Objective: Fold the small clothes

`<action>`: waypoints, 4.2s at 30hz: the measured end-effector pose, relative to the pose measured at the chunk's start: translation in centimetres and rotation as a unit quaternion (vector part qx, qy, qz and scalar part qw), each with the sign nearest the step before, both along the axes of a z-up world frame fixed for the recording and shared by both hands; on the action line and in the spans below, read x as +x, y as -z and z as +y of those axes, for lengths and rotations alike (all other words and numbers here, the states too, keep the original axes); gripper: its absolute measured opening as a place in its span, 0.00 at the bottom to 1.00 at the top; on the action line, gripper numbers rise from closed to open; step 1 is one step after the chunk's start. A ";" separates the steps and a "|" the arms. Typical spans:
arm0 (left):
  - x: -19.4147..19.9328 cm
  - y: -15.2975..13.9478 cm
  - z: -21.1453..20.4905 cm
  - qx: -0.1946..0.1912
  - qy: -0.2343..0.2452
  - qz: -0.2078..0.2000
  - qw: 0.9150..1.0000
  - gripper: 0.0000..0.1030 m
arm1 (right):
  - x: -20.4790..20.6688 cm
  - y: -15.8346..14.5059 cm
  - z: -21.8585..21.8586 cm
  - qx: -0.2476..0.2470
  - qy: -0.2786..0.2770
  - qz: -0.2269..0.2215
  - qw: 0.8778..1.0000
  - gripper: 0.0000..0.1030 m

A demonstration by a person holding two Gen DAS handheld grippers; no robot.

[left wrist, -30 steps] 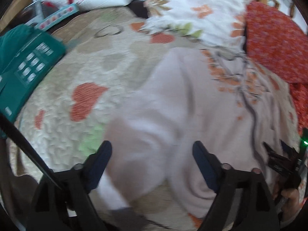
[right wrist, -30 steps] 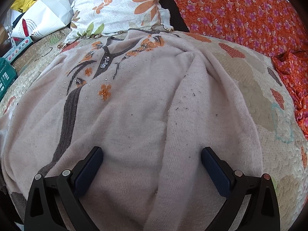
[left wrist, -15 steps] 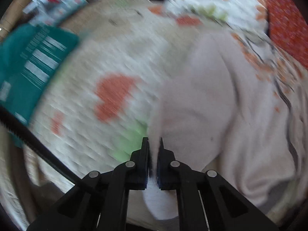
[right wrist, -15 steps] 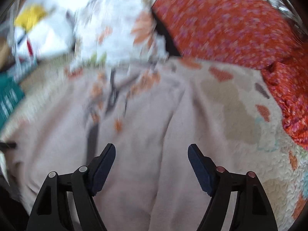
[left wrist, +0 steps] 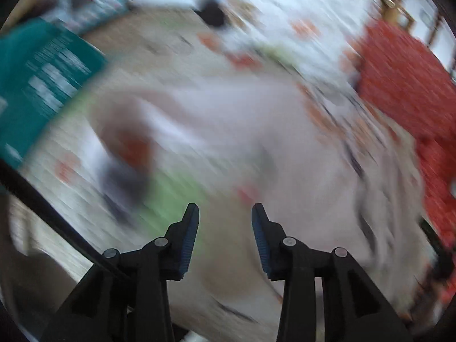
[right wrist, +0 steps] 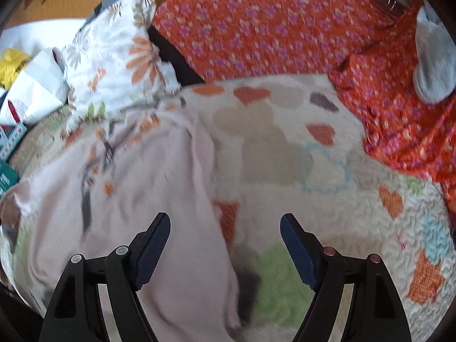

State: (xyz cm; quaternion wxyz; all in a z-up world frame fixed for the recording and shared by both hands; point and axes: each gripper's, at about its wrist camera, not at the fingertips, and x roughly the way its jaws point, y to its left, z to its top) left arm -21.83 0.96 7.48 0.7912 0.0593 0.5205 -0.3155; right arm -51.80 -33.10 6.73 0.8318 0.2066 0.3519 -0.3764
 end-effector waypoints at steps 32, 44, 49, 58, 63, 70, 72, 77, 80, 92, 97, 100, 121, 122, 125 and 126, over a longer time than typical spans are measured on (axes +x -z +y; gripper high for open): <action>-5.7 -0.1 5.5 -0.082 0.064 0.030 0.994 0.23 | -8.1 5.5 9.1 0.122 0.018 0.002 0.992 0.72; -2.4 -3.0 -6.9 -0.132 0.069 -0.022 0.989 0.39 | -16.8 -2.6 3.2 0.077 0.101 -0.048 0.991 0.04; -0.1 -1.1 -8.2 -0.106 0.054 -0.019 0.993 0.41 | -22.2 -4.0 -2.8 0.051 0.211 -0.011 0.976 0.04; 4.2 -0.1 -5.2 -0.120 -0.001 0.024 0.993 0.41 | -17.6 -4.8 -6.6 0.105 0.206 -0.041 0.972 0.04; 6.4 -1.8 -2.5 -0.154 -0.043 0.009 0.987 0.49 | -4.2 -8.6 -5.8 0.124 0.097 -0.071 0.985 0.04; 8.3 -2.6 0.4 -0.141 -0.092 -0.035 0.985 0.50 | 20.0 -8.4 2.1 0.078 -0.089 0.005 0.993 0.07; 9.1 -2.2 1.4 -0.144 -0.109 -0.030 0.983 0.50 | 26.2 -6.3 4.8 0.095 -0.155 0.010 0.983 0.07; 10.3 -0.9 2.7 -0.152 -0.126 0.011 0.980 0.50 | 30.8 -5.8 9.0 0.064 -0.212 -0.002 0.975 0.68; 9.9 -0.8 2.4 -0.147 -0.116 0.014 0.982 0.52 | 28.9 -6.2 8.8 0.028 -0.195 0.019 0.980 0.69; 7.3 -0.3 -1.5 -0.131 -0.072 0.026 0.988 0.57 | 21.4 0.1 8.9 0.105 -0.235 0.098 0.961 0.55; 7.7 0.5 -1.3 -0.128 -0.081 0.044 0.988 0.57 | 22.1 2.8 7.6 0.123 -0.164 0.079 0.976 0.54; 7.9 0.6 -0.9 -0.134 -0.087 0.052 0.986 0.57 | 23.2 3.7 6.0 0.131 -0.131 0.092 0.978 0.06; 9.0 2.0 -3.4 -0.105 -0.080 0.060 0.989 0.57 | 35.9 -2.0 8.0 -0.021 -0.257 0.112 0.960 0.60; 9.0 2.0 -3.8 -0.102 -0.079 0.057 0.990 0.58 | 34.8 -2.7 7.2 -0.027 -0.249 0.111 0.962 0.60; 8.9 2.0 -5.3 -0.098 -0.071 0.046 0.992 0.58 | 30.2 -4.5 3.1 -0.021 -0.197 0.100 0.975 0.60; 8.8 1.9 -6.6 -0.096 -0.058 0.038 0.993 0.58 | 28.3 -4.8 1.5 -0.017 -0.174 0.097 0.980 0.60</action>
